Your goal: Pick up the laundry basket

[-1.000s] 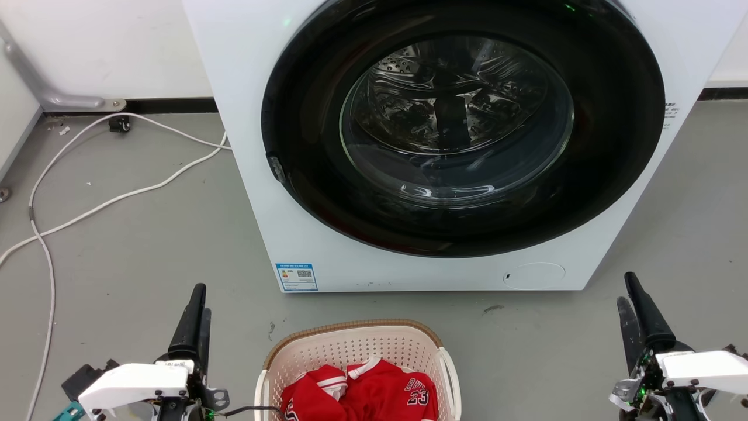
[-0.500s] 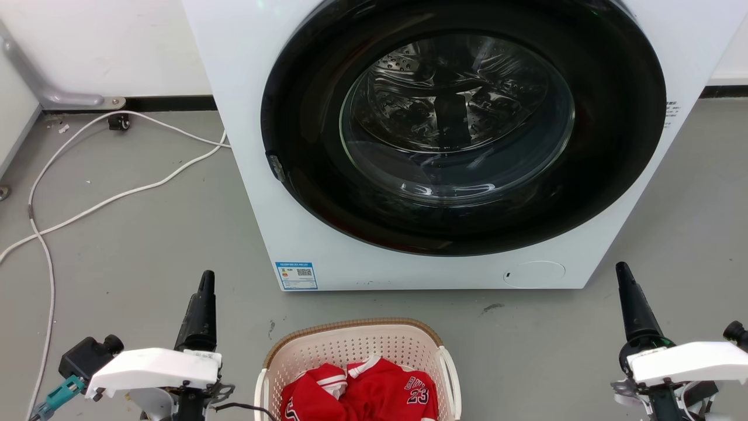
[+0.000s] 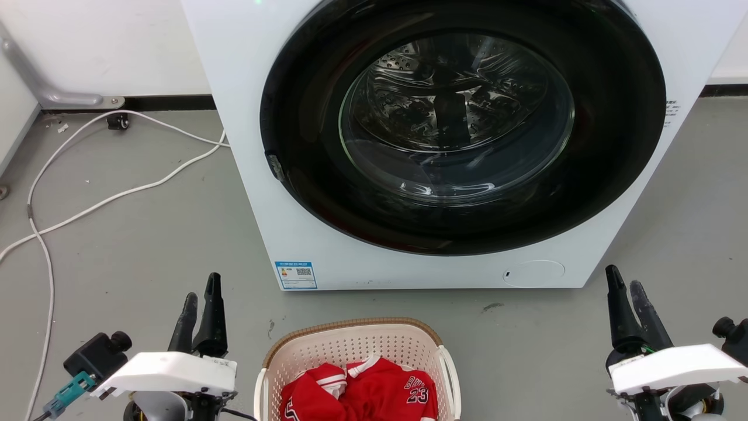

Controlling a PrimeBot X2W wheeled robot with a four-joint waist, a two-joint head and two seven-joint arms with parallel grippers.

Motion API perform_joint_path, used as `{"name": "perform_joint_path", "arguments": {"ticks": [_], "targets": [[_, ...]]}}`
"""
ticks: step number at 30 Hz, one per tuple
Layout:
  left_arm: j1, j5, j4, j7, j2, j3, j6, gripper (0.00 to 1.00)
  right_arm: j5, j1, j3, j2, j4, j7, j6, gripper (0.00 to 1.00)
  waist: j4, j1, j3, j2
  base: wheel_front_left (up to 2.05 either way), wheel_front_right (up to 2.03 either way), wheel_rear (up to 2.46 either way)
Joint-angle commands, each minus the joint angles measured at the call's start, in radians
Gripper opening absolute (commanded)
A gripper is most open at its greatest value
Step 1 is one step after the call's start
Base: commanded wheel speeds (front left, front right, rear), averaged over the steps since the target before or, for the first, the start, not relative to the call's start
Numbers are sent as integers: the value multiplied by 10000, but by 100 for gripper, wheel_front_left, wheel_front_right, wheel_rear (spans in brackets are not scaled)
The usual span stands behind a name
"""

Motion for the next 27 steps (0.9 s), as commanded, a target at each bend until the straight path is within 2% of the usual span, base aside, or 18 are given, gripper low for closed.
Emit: {"name": "perform_joint_path", "arguments": {"ticks": [1, 27], "targets": [[-62, 401, -209, -126, 43, -17, 23, 100, -430, -12, 14, -29, -196, -124, 3, 100, -2, 0, 4, -1, 0, 0, 0], [120, 3519, -452, -858, 54, -230, -12, 100, -3890, 253, 267, -34, -459, -867, 3, 100, 12, -1, 50, -1, 0, 0, 0]]}}
